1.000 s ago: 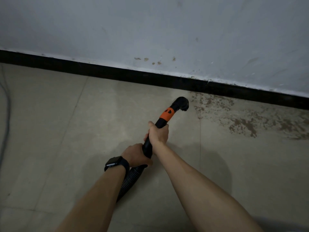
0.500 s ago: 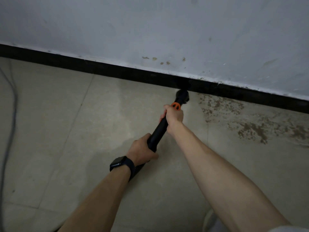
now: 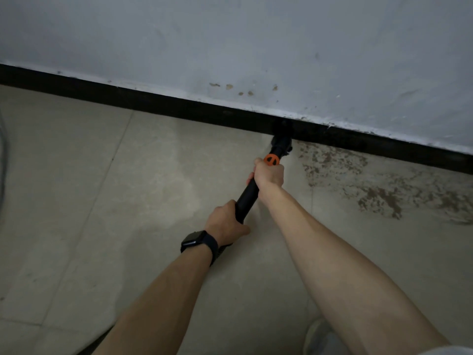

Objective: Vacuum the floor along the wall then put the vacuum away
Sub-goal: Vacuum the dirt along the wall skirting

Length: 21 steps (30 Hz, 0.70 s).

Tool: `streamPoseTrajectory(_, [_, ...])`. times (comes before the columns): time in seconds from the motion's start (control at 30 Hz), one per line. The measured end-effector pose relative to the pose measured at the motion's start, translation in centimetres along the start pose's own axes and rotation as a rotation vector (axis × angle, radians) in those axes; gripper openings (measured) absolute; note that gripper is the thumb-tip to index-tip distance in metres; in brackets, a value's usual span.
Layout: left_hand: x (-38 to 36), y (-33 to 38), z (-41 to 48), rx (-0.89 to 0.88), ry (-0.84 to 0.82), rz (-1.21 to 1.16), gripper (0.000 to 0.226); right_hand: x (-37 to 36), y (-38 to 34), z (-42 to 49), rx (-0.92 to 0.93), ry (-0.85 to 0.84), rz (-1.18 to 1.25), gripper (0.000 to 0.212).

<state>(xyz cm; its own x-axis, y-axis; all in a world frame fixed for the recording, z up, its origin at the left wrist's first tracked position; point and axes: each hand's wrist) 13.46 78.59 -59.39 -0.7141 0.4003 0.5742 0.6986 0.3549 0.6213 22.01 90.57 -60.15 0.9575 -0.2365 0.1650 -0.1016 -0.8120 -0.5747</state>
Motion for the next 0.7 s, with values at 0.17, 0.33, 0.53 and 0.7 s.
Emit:
streamPoseTrajectory(0.17, [-0.8,1.7,0.5,-0.008,-0.015,-0.01,0.041,2.1,0.2,0.4,0.006,0.017,0.032,0.038])
streamPoseTrajectory(0.33, [-0.8,3.1,1.1,-0.01,0.028,-0.177,0.031,3.2,0.5,-0.1,-0.047,-0.073,0.155,0.02])
streamPoseTrajectory(0.53, [-1.2,3.1,0.7,-0.015,-0.065,-0.057,0.025,4.7,1.7,-1.0,-0.114,-0.165,0.242,0.018])
streamPoseTrajectory(0.7, [-0.8,1.3,-1.0,-0.002,-0.138,-0.028,0.027,4.0,4.2,-2.8,-0.124,-0.143,0.318,0.013])
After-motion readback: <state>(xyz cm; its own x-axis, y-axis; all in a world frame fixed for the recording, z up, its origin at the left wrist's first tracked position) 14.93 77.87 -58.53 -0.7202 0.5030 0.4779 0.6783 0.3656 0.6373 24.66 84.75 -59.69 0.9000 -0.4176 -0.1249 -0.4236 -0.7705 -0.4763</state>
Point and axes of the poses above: each hand's wrist, its own z-axis towards the middle knuckle, its own x-axis out of the back of the hand, y = z × x, and after that the axes turned 9 degrees about -x, right-handed
